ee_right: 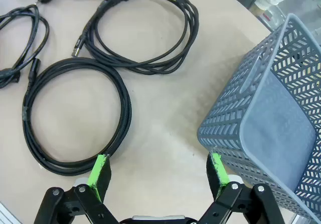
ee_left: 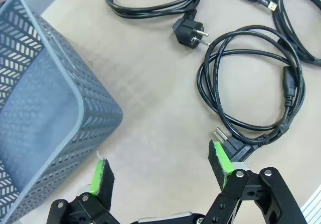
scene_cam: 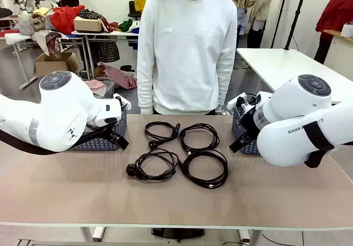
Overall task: Organize the cables according to human instructions.
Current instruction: Pick up a bundle of cables and place it in the basket indicated by the human.
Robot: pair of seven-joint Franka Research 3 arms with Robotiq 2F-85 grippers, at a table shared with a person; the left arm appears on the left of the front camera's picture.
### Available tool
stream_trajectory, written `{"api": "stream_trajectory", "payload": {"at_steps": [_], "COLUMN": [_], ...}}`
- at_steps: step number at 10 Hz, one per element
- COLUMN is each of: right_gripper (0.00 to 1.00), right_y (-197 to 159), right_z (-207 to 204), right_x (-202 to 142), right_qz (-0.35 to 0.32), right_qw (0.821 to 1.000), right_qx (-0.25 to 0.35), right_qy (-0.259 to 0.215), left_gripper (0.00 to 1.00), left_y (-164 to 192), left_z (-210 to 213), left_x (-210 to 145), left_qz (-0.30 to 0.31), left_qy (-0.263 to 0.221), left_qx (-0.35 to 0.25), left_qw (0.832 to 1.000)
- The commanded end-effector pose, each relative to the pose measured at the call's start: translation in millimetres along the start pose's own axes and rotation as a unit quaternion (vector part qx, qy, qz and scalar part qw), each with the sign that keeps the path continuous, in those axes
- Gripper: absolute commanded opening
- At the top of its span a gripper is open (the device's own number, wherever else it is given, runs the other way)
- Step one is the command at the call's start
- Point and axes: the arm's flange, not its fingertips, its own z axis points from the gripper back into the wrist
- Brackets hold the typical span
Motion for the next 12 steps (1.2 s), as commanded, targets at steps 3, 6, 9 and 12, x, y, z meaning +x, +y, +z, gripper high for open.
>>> {"api": "stream_trajectory", "payload": {"at_steps": [3,6,9,12], "right_gripper": [1.00,1.00,1.00,1.00], "right_y": [0.0,0.0,0.0,0.1], "right_z": [0.0,0.0,0.0,0.0], "right_x": [0.0,0.0,0.0,0.0], "right_qz": [0.000,0.000,0.000,0.000], "right_qw": [1.000,1.000,1.000,1.000], "right_qx": [0.000,0.000,0.000,0.000], "right_qy": [0.000,0.000,0.000,0.000], "left_gripper": [1.00,1.00,1.00,1.00], "left_y": [0.0,0.0,0.0,1.1], "left_z": [0.1,0.1,0.1,5.1], "left_x": [0.0,0.0,0.0,2.6], "left_qz": [0.000,0.000,0.000,-0.010], "left_qy": [0.000,0.000,0.000,-0.002], "left_qx": [0.000,0.000,0.000,-0.002], "left_qw": [1.000,1.000,1.000,1.000]}}
